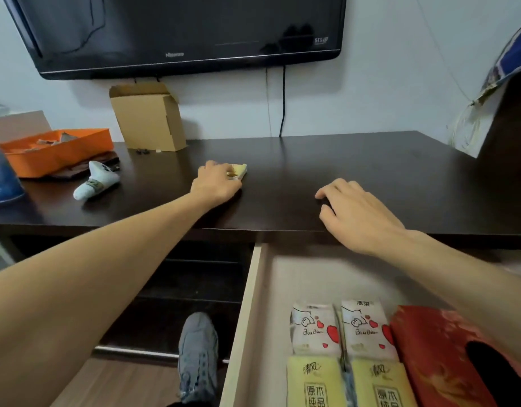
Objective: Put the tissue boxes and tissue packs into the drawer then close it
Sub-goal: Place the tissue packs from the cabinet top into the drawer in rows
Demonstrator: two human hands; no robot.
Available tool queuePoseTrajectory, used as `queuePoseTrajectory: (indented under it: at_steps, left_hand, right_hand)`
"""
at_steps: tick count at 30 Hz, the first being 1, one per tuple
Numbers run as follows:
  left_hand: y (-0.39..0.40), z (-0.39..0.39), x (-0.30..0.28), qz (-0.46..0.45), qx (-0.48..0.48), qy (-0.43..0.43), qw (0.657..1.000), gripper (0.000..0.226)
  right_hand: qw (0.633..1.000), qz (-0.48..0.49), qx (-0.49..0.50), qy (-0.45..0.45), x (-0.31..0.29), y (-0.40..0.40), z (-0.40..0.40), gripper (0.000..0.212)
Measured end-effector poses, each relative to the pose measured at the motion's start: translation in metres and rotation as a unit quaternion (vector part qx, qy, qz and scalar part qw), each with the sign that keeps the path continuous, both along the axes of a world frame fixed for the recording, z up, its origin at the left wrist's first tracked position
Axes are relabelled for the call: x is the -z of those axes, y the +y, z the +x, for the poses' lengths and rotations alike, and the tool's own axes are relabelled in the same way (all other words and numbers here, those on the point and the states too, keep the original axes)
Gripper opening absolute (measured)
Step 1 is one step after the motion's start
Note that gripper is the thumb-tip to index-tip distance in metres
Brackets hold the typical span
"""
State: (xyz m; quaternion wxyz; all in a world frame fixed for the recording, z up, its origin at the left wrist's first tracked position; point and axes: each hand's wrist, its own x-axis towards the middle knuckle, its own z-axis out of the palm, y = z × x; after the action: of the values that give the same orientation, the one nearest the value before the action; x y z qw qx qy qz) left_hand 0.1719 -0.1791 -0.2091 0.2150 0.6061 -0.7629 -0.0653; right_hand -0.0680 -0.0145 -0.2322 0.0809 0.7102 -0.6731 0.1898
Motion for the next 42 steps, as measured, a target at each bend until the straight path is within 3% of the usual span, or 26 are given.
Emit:
queuePoseTrajectory:
  at_steps: [7,13,16,20,25,27,30,33,35,42]
  left_hand:
    - [0.047,-0.006,0.004,-0.029,0.093,0.005,0.995,0.040]
    - [0.125,-0.026,0.008,-0.052,0.173,0.039,0.983,0.041]
    - [0.150,-0.042,0.004,-0.031,0.201,0.093,0.975,0.032]
    - [0.173,-0.044,-0.006,-0.002,0.193,0.176,0.965,0.022]
    - [0.219,-0.012,-0.013,-0.009,0.192,0.251,0.949,0.019]
    - [0.245,0.002,-0.005,0.022,0.221,0.205,0.953,0.017]
    - [0.277,0.017,0.020,0.035,0.246,-0.066,0.966,0.026]
    - [0.296,0.021,0.046,-0.017,0.268,-0.261,0.927,0.036]
    - [0.302,0.020,0.055,-0.019,0.282,-0.283,0.917,0.039]
    - [0.298,0.018,0.067,0.018,0.276,-0.215,0.936,0.039]
  right_hand:
    - [1.000,0.005,0.002,0.009,0.001,0.005,0.002,0.042]
    - [0.969,-0.053,-0.068,-0.233,-0.015,0.018,-0.004,0.035]
    - [0.943,0.006,-0.098,-0.317,-0.023,0.025,-0.006,0.037]
    - [0.961,0.127,-0.114,-0.218,-0.027,0.033,-0.006,0.041]
    - [0.976,0.068,-0.108,-0.175,-0.033,0.059,0.003,0.060]
    - [0.970,0.041,-0.122,-0.205,-0.034,0.076,0.004,0.055]
    - [0.947,0.070,-0.165,-0.267,-0.033,0.116,0.005,0.045]
    - [0.950,0.126,-0.177,-0.225,-0.026,0.163,0.003,0.044]
    - [0.954,0.168,-0.157,-0.192,-0.020,0.189,0.004,0.046]
    - [0.963,0.212,-0.139,-0.092,0.005,0.215,0.006,0.040]
